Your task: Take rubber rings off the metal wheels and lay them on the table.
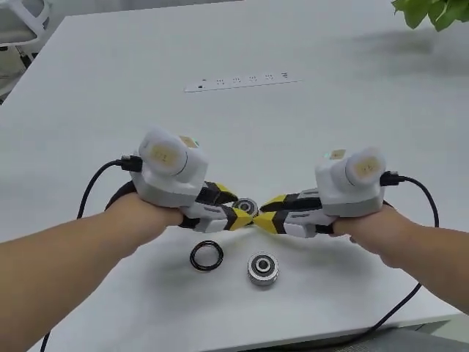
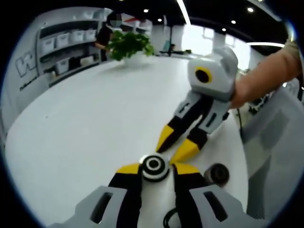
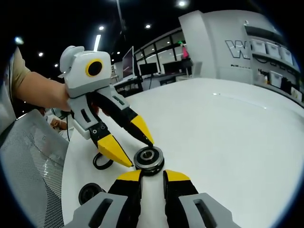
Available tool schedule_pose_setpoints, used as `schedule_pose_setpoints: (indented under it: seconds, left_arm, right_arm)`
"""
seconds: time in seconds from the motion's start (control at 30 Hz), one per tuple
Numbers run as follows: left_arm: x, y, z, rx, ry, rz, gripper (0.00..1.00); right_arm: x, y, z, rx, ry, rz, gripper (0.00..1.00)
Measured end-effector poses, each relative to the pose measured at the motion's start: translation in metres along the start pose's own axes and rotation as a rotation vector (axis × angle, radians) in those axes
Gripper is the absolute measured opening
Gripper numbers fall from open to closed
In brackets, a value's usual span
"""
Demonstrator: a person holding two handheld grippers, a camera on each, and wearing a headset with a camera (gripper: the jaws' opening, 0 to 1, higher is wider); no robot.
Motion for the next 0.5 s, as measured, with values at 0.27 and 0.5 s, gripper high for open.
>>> schedule_pose_setpoints:
  seconds: [0.27,0.5]
  left_arm:
    - [-0.0027,0.0007,0.0029,0.002,0.01,0.022,0.2]
    - [-0.001,0.001,0.0024,-0.002,0.034,0.005,0.15]
  right_arm:
    - [-0.0009,-0.0006,0.0001,-0.005,-0.002,0.001,0.13]
    - [0.0018,-0.0007,0.0011,-0.008,0.013,0.003,0.09]
Point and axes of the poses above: the centre of the closed fingertips' face, and the gripper's own axes: z roughly forward along the fingers, x roughly to its left, y roughly out of its top, the point moved 8 cm from there along -z, roughly backward along the fingers, and after that the axes turned 1 degree about x, right-handed, at the moved point
